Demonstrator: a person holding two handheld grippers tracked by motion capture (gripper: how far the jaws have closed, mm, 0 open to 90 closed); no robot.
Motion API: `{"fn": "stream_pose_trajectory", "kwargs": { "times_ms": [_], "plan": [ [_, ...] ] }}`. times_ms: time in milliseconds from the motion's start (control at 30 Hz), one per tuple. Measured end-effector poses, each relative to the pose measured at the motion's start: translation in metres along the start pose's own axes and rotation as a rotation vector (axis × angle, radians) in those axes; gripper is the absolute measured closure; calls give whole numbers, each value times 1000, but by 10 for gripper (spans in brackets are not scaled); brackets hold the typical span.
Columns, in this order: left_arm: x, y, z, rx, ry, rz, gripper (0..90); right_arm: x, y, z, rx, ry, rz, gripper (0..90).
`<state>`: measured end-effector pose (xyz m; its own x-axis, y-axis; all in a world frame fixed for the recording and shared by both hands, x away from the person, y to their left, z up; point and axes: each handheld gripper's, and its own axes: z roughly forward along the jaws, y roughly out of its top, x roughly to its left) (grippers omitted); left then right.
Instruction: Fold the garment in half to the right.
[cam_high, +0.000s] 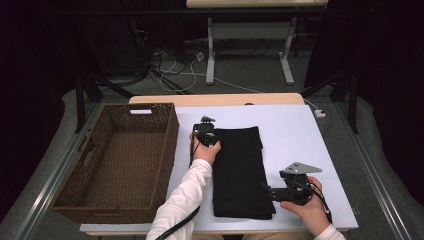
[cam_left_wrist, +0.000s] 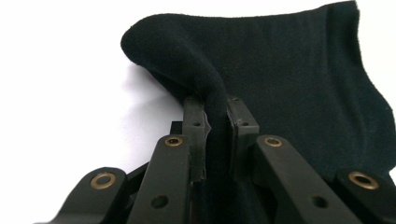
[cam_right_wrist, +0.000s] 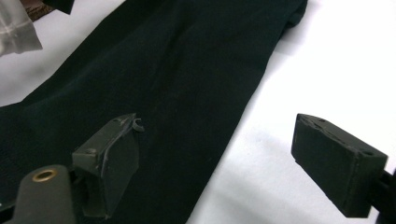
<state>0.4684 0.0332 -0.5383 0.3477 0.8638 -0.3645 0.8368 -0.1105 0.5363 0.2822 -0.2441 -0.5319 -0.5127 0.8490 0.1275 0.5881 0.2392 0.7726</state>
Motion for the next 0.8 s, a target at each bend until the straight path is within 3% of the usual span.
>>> {"fn": "stream_pose_trajectory", "kwargs": {
  "times_ms": [167, 300, 433, 500, 600, 800],
  "plan": [
    [5, -2, -12, -21, 43, -3, 806, 1, 0, 4, 23, 9, 23, 189],
    [11, -6, -20, -39, 67, -20, 805, 3, 1, 11, 56, 53, 54, 224],
    [16, -11, -29, -49, 99, -25, 805, 8, 0, 20, 103, 67, 42, 252],
    [17, -13, -33, -57, 104, -28, 805, 9, -1, 24, 116, 70, 40, 273],
    [18, -15, -37, -64, 107, -37, 805, 8, -1, 27, 120, 88, 57, 376],
    [21, -17, -38, -68, 103, -37, 805, 7, -4, 31, 135, 72, 88, 409]
  ]
}}
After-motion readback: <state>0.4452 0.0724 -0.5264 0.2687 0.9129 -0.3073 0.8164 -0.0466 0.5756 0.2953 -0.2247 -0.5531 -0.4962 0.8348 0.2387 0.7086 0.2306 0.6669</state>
